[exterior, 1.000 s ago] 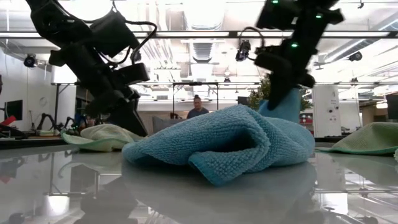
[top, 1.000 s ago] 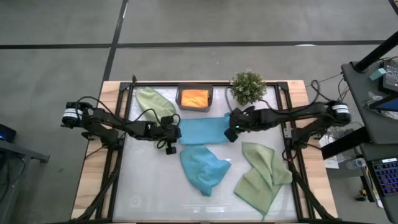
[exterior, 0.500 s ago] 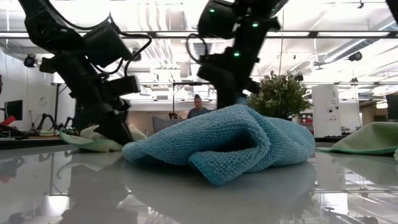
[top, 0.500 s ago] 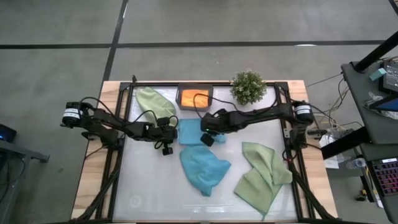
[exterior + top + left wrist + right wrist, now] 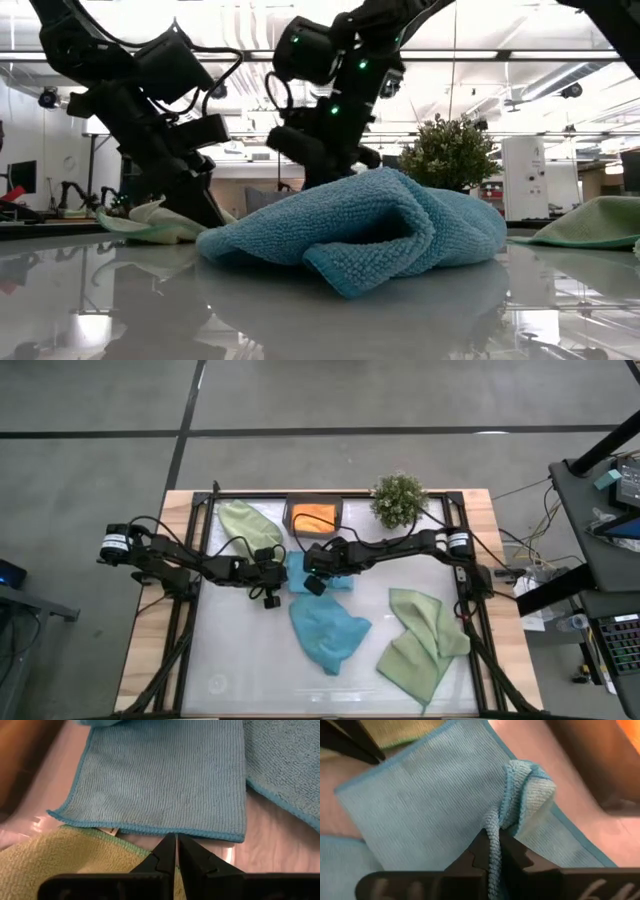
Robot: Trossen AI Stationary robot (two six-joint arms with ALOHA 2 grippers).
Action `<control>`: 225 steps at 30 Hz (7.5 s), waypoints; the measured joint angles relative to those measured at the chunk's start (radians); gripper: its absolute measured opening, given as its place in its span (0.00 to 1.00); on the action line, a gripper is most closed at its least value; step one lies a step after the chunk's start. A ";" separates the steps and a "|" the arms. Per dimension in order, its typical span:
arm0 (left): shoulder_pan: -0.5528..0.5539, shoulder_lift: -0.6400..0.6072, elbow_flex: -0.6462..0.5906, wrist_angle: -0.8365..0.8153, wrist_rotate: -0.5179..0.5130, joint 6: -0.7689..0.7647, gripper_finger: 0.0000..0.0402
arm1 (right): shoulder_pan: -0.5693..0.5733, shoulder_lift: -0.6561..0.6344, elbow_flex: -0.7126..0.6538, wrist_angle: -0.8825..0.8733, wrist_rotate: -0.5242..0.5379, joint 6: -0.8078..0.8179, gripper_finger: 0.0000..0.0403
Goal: Fold microfiber towels
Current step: Fold the left blue microfiber towel
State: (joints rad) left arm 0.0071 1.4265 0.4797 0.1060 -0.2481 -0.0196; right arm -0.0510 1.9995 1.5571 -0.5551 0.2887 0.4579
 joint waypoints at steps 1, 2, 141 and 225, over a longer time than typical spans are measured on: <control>0.000 0.000 0.000 0.002 0.000 0.000 0.01 | -0.001 0.009 0.006 0.013 0.000 -0.001 0.03; 0.000 0.000 0.000 0.003 0.000 0.000 0.01 | -0.001 0.016 0.014 0.016 0.000 -0.003 0.04; -0.002 0.057 0.028 0.066 0.164 -0.104 0.01 | 0.066 -0.214 -0.574 0.605 -0.199 -0.287 0.02; 0.202 -0.027 0.042 0.042 0.086 -0.340 0.19 | 0.066 -0.352 -0.651 0.703 -0.203 -0.356 0.03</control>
State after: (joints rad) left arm 0.2086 1.3997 0.5213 0.1478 -0.1619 -0.3599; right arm 0.0151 1.6474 0.9061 0.1475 0.0861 0.1017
